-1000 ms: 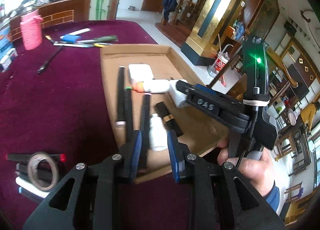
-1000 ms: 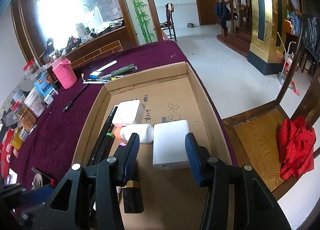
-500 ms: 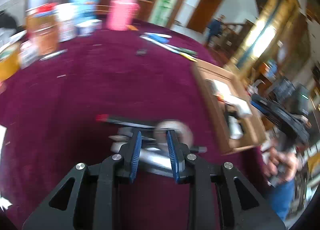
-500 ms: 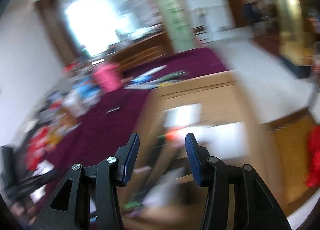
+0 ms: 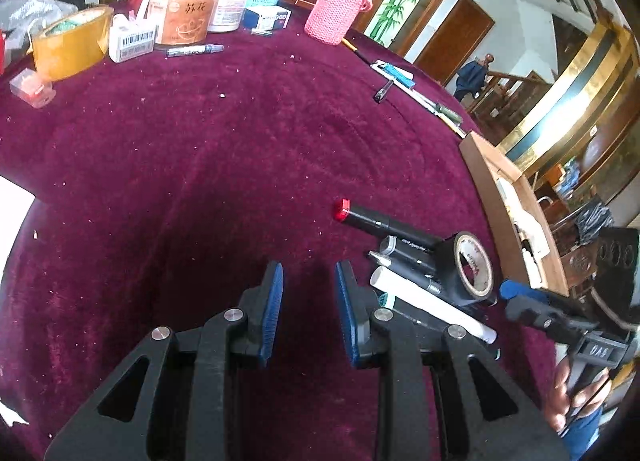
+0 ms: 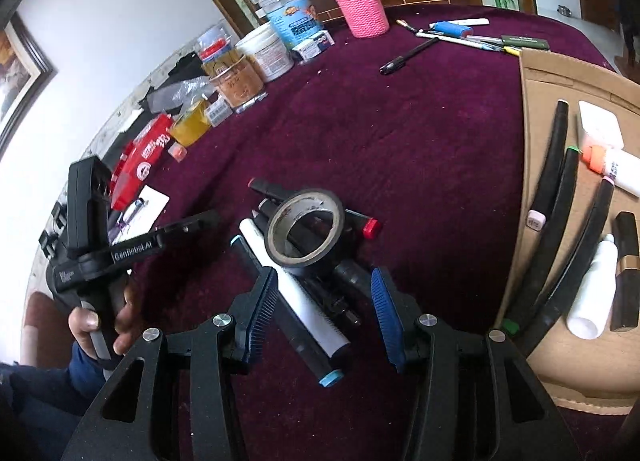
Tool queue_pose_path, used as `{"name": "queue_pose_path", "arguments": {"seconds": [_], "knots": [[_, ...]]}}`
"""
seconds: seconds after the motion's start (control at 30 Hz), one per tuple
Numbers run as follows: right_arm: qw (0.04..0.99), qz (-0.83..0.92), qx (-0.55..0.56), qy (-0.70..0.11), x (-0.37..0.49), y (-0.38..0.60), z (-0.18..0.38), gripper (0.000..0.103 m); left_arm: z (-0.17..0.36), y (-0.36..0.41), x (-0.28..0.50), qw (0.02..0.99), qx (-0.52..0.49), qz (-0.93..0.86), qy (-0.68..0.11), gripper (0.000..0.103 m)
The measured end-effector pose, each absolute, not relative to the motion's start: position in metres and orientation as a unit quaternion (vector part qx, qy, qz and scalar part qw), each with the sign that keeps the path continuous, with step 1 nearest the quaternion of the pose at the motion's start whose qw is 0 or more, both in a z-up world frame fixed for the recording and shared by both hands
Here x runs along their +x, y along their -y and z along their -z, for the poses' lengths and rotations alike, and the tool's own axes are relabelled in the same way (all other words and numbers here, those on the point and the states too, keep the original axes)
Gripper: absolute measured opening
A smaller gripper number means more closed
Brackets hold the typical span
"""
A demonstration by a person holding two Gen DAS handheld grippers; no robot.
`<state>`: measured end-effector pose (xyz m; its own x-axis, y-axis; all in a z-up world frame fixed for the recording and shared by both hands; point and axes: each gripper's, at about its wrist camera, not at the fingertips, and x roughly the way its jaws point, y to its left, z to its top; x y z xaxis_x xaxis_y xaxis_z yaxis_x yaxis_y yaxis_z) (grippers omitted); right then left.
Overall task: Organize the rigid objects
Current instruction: 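Grasp a teal-capped black marker with the left tool while the right grasps a white marker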
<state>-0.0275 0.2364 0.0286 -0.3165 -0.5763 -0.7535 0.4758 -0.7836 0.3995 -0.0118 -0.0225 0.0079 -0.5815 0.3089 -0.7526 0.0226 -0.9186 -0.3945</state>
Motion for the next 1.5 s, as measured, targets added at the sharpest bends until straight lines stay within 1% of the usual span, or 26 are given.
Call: {"name": "queue_pose_path", "arguments": {"seconds": [0.23, 0.37, 0.43, 0.6, 0.73, 0.83, 0.93, 1.1, 1.33, 1.5], "knots": [[0.295, 0.832, 0.47, 0.031, -0.018, -0.234, -0.032, 0.043, -0.008, 0.029, -0.012, 0.091, -0.45, -0.867, 0.195, 0.024], [0.324, 0.825, 0.462, 0.033, -0.003, -0.233, -0.04, 0.043, -0.007, 0.033, -0.012, 0.093, -0.449, -0.864, 0.208, 0.024], [0.316, 0.819, 0.478, 0.032, -0.002, -0.231, -0.032, 0.043, -0.008, 0.032, -0.012, 0.093, -0.45, -0.864, 0.205, 0.024], [0.327, 0.8, 0.5, 0.062, 0.002, -0.228, -0.014, 0.044, -0.008, 0.033, -0.01, 0.092, -0.448, -0.864, 0.208, 0.024], [0.36, 0.784, 0.502, 0.054, 0.024, -0.203, -0.012, 0.044, -0.009, 0.037, -0.009, 0.087, -0.447, -0.865, 0.212, 0.024], [0.411, 0.756, 0.506, 0.051, 0.044, -0.179, -0.014, 0.044, -0.01, 0.04, -0.007, 0.084, -0.447, -0.865, 0.214, 0.024], [0.438, 0.747, 0.497, 0.053, 0.051, -0.17, -0.022, 0.044, -0.012, 0.044, -0.004, 0.081, -0.447, -0.864, 0.215, 0.024], [0.375, 0.791, 0.484, 0.011, 0.043, -0.18, -0.029, 0.044, -0.011, 0.043, 0.002, 0.089, -0.474, -0.853, 0.202, 0.024], [0.351, 0.809, 0.468, 0.048, 0.032, -0.199, -0.033, 0.044, -0.017, 0.013, 0.026, 0.149, -0.513, -0.825, 0.184, 0.024], [0.351, 0.815, 0.456, 0.071, 0.035, -0.211, -0.037, 0.044, -0.018, -0.011, 0.025, 0.143, -0.527, -0.82, 0.171, 0.024]]}}
